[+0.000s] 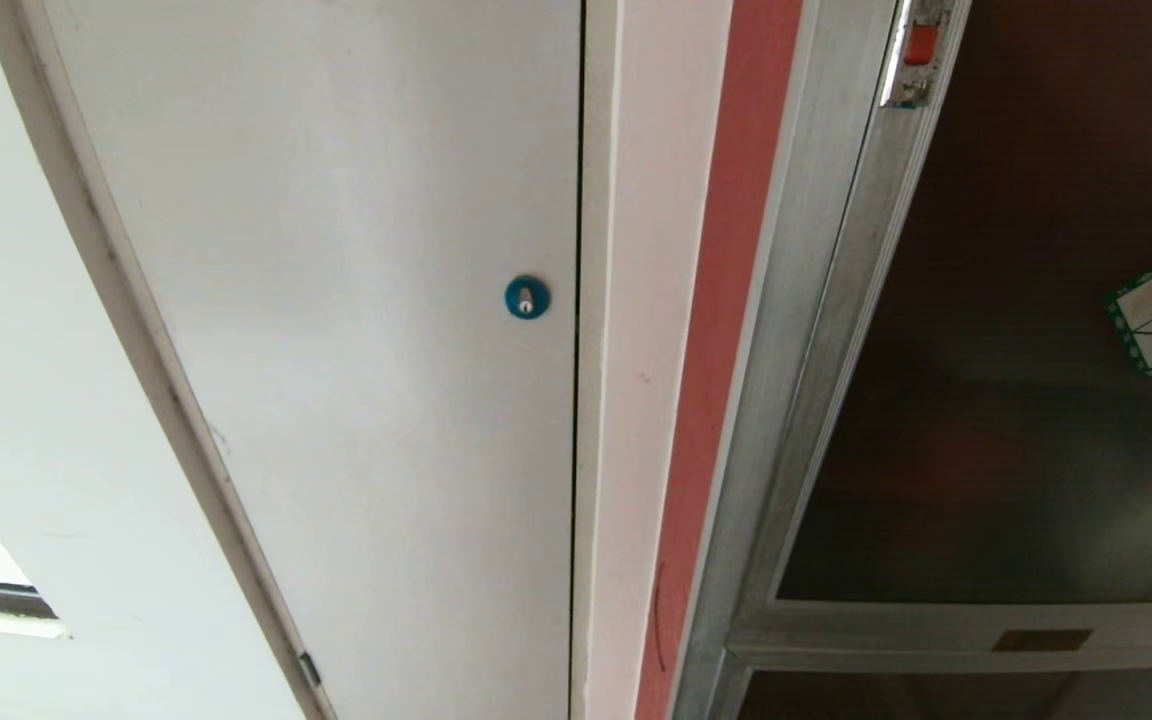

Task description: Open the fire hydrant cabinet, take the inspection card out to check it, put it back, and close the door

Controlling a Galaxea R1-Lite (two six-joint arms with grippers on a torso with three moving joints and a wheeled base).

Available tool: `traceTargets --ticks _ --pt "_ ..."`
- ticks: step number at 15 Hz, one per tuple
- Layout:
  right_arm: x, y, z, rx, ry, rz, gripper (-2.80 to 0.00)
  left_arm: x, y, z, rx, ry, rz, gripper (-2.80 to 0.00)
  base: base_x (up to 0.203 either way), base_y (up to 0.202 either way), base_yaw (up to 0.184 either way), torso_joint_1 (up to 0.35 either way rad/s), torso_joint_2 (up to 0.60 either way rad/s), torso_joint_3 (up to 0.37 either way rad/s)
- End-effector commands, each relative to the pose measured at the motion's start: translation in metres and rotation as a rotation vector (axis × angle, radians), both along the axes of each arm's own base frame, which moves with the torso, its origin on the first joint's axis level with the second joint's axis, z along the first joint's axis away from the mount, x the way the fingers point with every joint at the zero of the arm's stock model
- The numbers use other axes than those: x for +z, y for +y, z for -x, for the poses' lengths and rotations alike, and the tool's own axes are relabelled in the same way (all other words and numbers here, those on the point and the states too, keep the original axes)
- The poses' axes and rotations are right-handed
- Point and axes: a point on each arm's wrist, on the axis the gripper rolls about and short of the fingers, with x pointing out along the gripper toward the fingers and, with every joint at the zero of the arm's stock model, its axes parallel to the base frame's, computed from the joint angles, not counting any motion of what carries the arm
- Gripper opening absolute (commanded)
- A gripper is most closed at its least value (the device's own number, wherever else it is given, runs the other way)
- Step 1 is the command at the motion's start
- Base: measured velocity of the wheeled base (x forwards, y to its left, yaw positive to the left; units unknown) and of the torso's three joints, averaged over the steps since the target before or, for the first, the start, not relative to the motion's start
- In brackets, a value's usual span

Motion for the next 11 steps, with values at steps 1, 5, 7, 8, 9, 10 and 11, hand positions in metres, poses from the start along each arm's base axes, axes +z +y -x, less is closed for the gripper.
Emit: traceTargets --ticks 1,5,7,8,9,10,11 --pt "0.0000 0.0000 0.0001 0.000 -0.002 0.000 -2.80 -0.0016 0.0000 -0.0006 0.000 0.007 0.000 -2.80 0.000 0.000 0.000 0.000 0.00 0.000" --pt "0.0000 0.0000 0.0001 0.000 -0.002 -0.002 -2.80 -0.0016 0.0000 -0.0006 0.001 0.007 0.000 -2.80 0.000 0.000 0.000 0.000 0.00 0.000" --pt "0.0000 0.0000 0.0001 -0.001 -0.002 -0.003 -2.80 -0.0020 0.0000 -0.0007 0.000 0.008 0.000 -2.80 0.000 0.000 0.000 0.000 0.00 0.000" --pt "0.0000 0.0000 0.0001 -0.002 -0.002 -0.003 -2.80 -0.0016 0.0000 -0.0006 0.000 0.007 0.000 -2.80 0.000 0.000 0.000 0.000 0.00 0.000" --pt "0.0000 0.0000 0.0001 -0.002 -0.002 -0.003 -2.80 -0.0018 0.0000 -0.0006 0.000 0.007 0.000 -2.80 0.000 0.000 0.000 0.000 0.00 0.000" --pt "0.0000 0.0000 0.0001 -0.001 -0.002 -0.003 -2.80 -0.0016 0.0000 -0.0006 0.000 0.007 0.000 -2.80 0.000 0.000 0.000 0.000 0.00 0.000" --pt "0.0000 0.0000 0.0001 0.000 -0.002 -0.003 -2.80 -0.0016 0.0000 -0.0006 0.000 0.007 0.000 -2.80 0.000 0.000 0.000 0.000 0.00 0.000"
